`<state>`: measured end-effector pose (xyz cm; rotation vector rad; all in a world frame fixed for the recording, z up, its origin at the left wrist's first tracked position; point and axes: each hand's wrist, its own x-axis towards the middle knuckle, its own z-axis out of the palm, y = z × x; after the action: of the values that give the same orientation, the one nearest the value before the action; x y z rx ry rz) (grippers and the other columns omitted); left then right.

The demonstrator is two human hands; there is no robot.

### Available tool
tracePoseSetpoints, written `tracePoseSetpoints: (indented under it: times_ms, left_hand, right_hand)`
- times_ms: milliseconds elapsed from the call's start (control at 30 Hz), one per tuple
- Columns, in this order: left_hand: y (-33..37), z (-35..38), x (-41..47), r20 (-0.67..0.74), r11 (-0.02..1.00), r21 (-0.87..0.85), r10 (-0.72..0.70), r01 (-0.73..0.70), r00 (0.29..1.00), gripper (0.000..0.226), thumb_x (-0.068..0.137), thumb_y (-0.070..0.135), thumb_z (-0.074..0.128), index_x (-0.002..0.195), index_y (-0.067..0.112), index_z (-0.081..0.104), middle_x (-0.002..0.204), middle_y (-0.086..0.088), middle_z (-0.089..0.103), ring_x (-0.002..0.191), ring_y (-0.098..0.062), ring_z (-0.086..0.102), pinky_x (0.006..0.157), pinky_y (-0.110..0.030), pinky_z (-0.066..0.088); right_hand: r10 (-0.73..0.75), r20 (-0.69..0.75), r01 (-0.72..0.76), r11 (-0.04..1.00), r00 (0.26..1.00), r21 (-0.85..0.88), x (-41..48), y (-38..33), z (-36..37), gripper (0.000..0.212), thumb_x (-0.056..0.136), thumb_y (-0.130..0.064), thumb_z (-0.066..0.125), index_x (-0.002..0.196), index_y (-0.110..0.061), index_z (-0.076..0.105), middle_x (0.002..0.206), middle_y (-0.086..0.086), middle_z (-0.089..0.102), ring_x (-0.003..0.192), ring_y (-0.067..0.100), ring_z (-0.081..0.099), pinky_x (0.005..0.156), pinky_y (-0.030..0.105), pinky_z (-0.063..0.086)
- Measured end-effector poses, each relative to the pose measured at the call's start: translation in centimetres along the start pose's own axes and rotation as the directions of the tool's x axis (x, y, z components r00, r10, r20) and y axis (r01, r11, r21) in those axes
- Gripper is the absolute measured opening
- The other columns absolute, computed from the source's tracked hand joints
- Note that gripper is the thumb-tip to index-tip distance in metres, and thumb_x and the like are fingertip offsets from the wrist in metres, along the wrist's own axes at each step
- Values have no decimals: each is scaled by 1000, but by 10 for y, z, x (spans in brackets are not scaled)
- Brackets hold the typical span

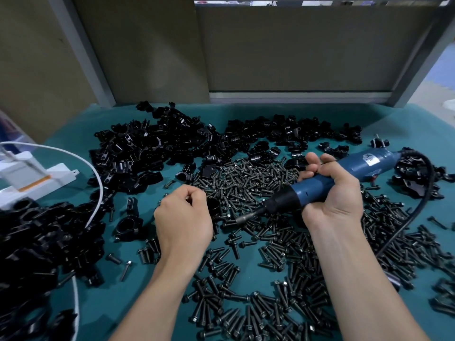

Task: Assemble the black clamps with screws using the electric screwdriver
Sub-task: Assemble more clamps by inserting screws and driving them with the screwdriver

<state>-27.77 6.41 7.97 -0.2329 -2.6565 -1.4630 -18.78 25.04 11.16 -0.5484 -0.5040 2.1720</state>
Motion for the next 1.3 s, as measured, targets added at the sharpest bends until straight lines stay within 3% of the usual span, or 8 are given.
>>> tracePoseSetpoints:
  times_ms: [100, 167, 267, 367, 500, 667, 1000, 1300]
  left_hand:
    - [0, 0, 0, 35, 978, -193, -71, 77, 997, 26, 99, 22, 53, 84, 31, 72, 53, 6, 67, 40, -5, 56, 42, -25, 47]
    - [2, -1, 1, 119, 865, -444, -201, 233, 972, 23, 102, 18, 56, 90, 24, 76, 69, 4, 75, 52, -14, 69, 50, -31, 57]
    - [5, -5, 4, 275, 625, -676, -276, 390, 921, 20, 104, 15, 61, 95, 8, 77, 73, -3, 76, 57, -18, 70, 52, -26, 57]
    - [5, -7, 6, 323, 553, -719, -270, 421, 907, 21, 104, 16, 60, 96, 3, 75, 77, -10, 75, 60, -17, 69, 51, -25, 58]
    - [6, -6, 7, 316, 540, -735, -263, 411, 912, 20, 105, 15, 58, 98, 4, 72, 69, -1, 75, 57, -15, 67, 49, -25, 57]
    - [4, -3, 9, 308, 535, -735, -283, 416, 908, 18, 105, 14, 59, 100, 2, 72, 85, -15, 71, 57, -16, 67, 48, -24, 56]
    - [1, 1, 13, 299, 554, -725, -281, 409, 912, 17, 104, 14, 59, 100, 2, 72, 87, -16, 69, 56, -17, 66, 48, -24, 56]
    - [-1, 1, 12, 296, 555, -724, -286, 409, 911, 18, 105, 14, 59, 103, 2, 72, 90, -17, 70, 56, -17, 66, 48, -24, 56]
  right_hand:
    - [33, -12, -34, 997, 999, -76, 0, -1, 1, 19, 88, 8, 53, 93, -10, 54, 98, 15, 69, 62, 16, 58, 59, 25, 52]
    - [109, 24, -106, 990, 994, -89, -1, -2, 1, 11, 90, -9, 61, 99, -10, 54, 100, 17, 69, 63, 19, 59, 60, 28, 52]
    - [253, 83, -246, 965, 964, -91, -4, -1, -1, 39, 93, -48, 60, 110, -13, 59, 109, 17, 71, 73, 24, 60, 71, 34, 53]
    - [318, 89, -311, 947, 944, -83, -4, 1, -3, 61, 91, -72, 52, 112, -15, 61, 110, 15, 70, 74, 25, 59, 73, 36, 51]
    - [323, 68, -318, 946, 944, -68, -2, -2, -6, 55, 92, -68, 54, 111, -16, 58, 105, 12, 68, 67, 23, 57, 66, 33, 50]
    - [293, 58, -289, 955, 954, -70, 0, 2, -6, 52, 97, -62, 51, 114, -14, 59, 103, 14, 68, 66, 24, 58, 65, 33, 51]
    - [251, -21, -252, 968, 968, -7, 3, 0, -8, 42, 92, -52, 48, 99, -13, 61, 98, 14, 71, 61, 25, 55, 61, 31, 49]
    - [326, -93, -338, 921, 941, -194, 6, -4, -4, 37, 95, -45, 53, 108, -11, 59, 100, 15, 68, 76, 29, 63, 82, 42, 56]
